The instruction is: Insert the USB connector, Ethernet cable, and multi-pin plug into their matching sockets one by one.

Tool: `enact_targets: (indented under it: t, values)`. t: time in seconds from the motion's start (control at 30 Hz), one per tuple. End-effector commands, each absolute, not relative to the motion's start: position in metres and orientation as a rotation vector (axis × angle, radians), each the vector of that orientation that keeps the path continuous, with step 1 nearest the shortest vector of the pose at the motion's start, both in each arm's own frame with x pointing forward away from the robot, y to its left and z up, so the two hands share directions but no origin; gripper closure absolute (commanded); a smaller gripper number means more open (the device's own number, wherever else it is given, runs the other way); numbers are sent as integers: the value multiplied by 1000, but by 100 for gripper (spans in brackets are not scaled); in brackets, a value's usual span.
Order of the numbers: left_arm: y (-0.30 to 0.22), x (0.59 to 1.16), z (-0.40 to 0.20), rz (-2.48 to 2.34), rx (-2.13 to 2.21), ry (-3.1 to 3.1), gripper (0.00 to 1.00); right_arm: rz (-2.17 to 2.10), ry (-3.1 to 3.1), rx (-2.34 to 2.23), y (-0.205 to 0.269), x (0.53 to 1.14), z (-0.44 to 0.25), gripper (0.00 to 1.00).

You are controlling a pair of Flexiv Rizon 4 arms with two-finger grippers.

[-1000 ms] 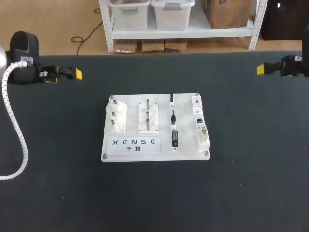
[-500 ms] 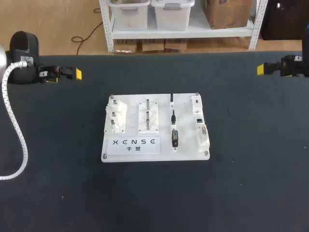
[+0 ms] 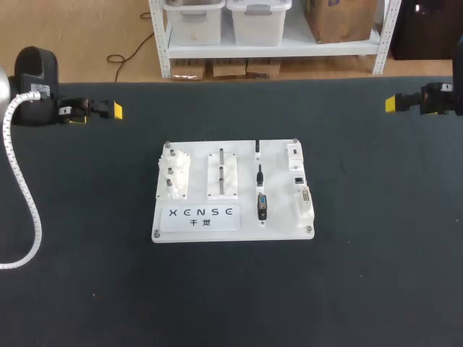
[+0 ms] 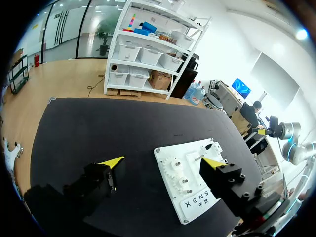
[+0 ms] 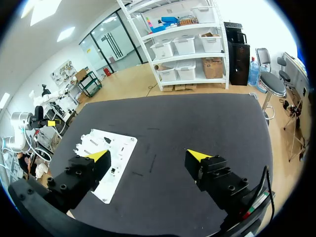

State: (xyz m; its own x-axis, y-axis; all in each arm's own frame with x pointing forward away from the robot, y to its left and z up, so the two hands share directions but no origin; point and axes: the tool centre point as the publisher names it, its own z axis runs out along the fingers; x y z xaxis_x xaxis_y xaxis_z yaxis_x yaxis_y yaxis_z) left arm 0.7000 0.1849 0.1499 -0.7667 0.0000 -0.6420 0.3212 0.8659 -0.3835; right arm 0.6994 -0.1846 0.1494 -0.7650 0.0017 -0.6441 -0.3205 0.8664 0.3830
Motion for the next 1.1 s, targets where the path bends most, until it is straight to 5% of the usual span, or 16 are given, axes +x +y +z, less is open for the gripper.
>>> enact_targets:
  t: [0.03, 0.63, 1.1]
  values:
    - [185, 700, 150, -637, 231, 2374, 0, 566, 2406, -234, -172, 709, 155, 0]
    - [185, 700, 150, -637, 231, 2374, 0, 231, 2673, -232, -32, 742, 151, 0]
    - [185, 700, 150, -637, 231, 2374, 0, 57, 2853, -194, 20, 756, 107, 0]
